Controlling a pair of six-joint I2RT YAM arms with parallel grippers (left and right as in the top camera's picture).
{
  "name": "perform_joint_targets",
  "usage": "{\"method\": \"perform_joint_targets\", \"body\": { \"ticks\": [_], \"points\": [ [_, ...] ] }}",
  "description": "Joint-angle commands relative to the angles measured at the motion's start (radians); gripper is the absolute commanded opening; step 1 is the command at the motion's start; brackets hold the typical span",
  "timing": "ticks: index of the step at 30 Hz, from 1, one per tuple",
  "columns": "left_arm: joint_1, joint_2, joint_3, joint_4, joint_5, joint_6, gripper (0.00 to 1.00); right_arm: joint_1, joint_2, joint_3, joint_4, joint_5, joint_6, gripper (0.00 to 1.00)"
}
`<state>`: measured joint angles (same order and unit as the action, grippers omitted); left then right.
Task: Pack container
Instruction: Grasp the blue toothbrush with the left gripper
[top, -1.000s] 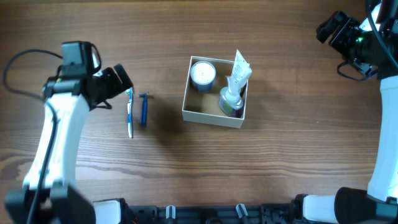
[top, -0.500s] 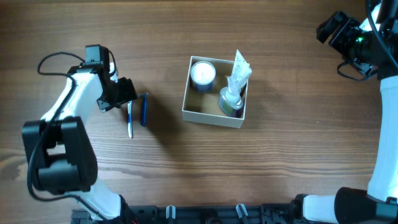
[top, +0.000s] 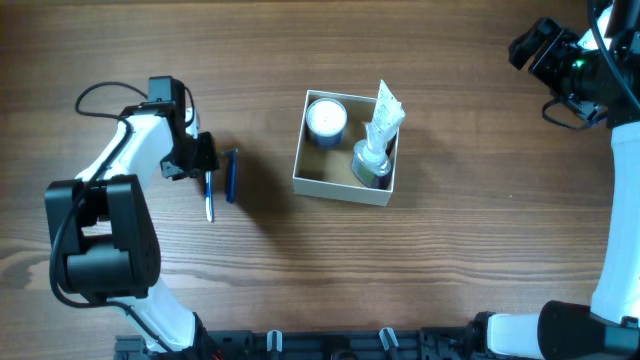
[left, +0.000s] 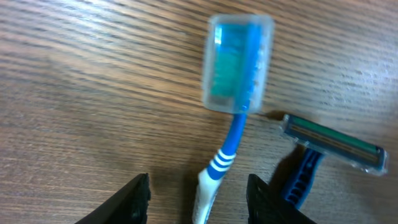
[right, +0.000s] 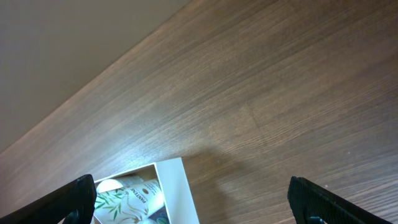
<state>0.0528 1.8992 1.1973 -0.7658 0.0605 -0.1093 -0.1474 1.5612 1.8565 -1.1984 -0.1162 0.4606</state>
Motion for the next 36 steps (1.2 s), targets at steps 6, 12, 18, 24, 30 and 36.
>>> {"method": "perform_joint_targets", "body": {
  "ticks": [6,12,18,24,30,36],
  "points": [
    [-0.082,0.028,0.013,0.0,-0.156,0.078,0.43,-0.001,0.006,0.0,0.001,-0.015,0.013,1.0],
    [-0.077,0.065,0.013,0.002,-0.156,0.041,0.35,-0.001,0.006,0.0,0.001,-0.015,0.013,1.0],
    [-0.077,0.077,0.013,0.003,-0.155,0.034,0.13,-0.001,0.006,0.0,0.001,-0.015,0.013,1.0],
    [-0.077,0.053,0.029,-0.045,-0.155,-0.013,0.04,-0.001,0.006,0.0,0.001,-0.015,0.013,1.0],
    [-0.087,-0.079,0.138,-0.19,-0.156,-0.046,0.04,-0.001,0.006,0.0,0.001,-0.015,0.013,1.0],
    [-0.198,-0.263,0.241,-0.238,-0.155,-0.056,0.04,-0.001,0.006,0.0,0.001,-0.015,0.013,1.0]
  ]
}}
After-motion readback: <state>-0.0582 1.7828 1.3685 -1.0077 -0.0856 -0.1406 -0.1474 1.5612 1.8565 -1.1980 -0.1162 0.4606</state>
